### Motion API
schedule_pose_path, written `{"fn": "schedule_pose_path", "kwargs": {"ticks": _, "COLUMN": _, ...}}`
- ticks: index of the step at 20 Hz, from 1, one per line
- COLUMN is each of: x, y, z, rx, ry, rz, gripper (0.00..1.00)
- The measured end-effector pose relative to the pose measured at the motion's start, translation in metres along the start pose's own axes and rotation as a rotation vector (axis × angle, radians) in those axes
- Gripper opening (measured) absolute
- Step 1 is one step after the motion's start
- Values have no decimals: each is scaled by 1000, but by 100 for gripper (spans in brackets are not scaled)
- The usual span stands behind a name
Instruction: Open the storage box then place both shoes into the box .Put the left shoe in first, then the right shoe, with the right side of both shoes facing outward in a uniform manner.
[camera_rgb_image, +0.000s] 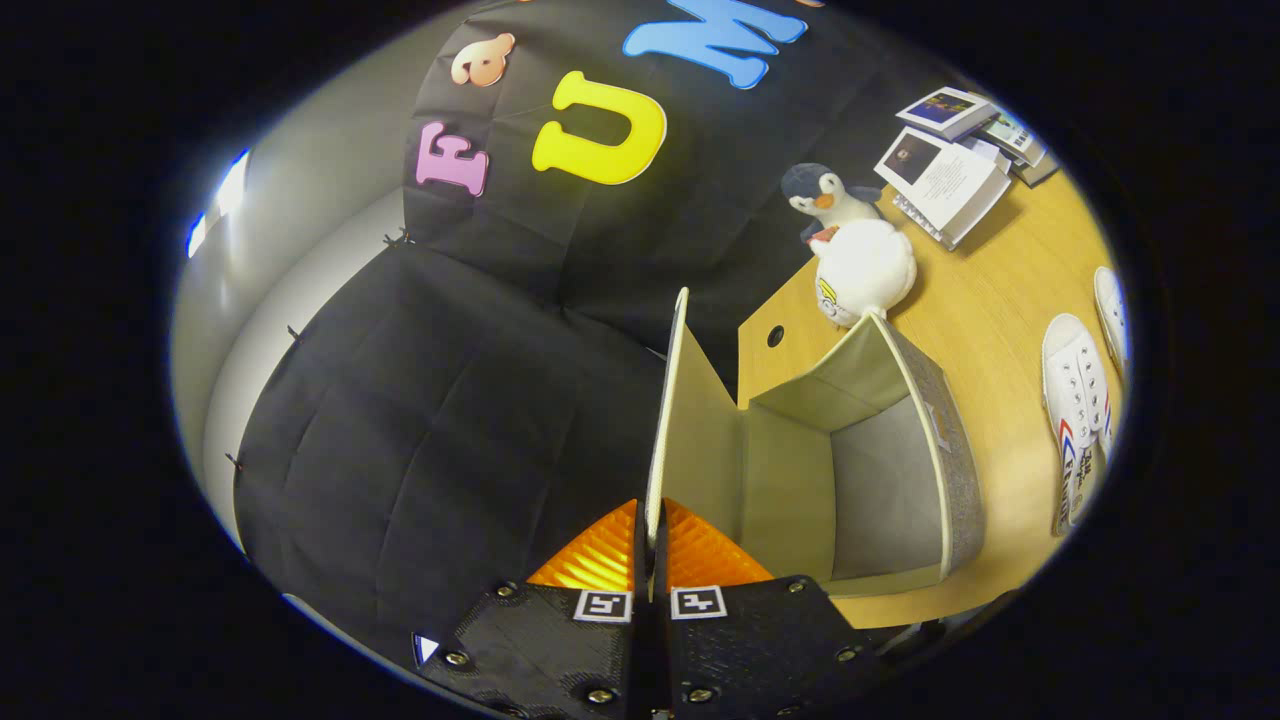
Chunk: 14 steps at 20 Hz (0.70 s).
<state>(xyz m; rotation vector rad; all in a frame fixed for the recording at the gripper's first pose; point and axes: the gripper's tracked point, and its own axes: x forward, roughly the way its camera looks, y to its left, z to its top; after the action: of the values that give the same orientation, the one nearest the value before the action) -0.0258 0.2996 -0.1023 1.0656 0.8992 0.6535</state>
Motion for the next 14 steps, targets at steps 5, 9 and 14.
{"fn": "schedule_pose_path", "kwargs": {"ticks": 5, "x": 24, "y": 29, "z": -17, "rx": -22, "ry": 13, "rz": 9, "gripper": 0}}
{"fn": "schedule_pose_path", "kwargs": {"ticks": 9, "x": 43, "y": 48, "z": -34, "rx": -41, "ry": 30, "rz": 7, "gripper": 0}}
{"fn": "schedule_pose_path", "kwargs": {"ticks": 14, "x": 69, "y": 71, "z": -54, "rx": -110, "ry": 57, "rz": 16, "gripper": 7}}
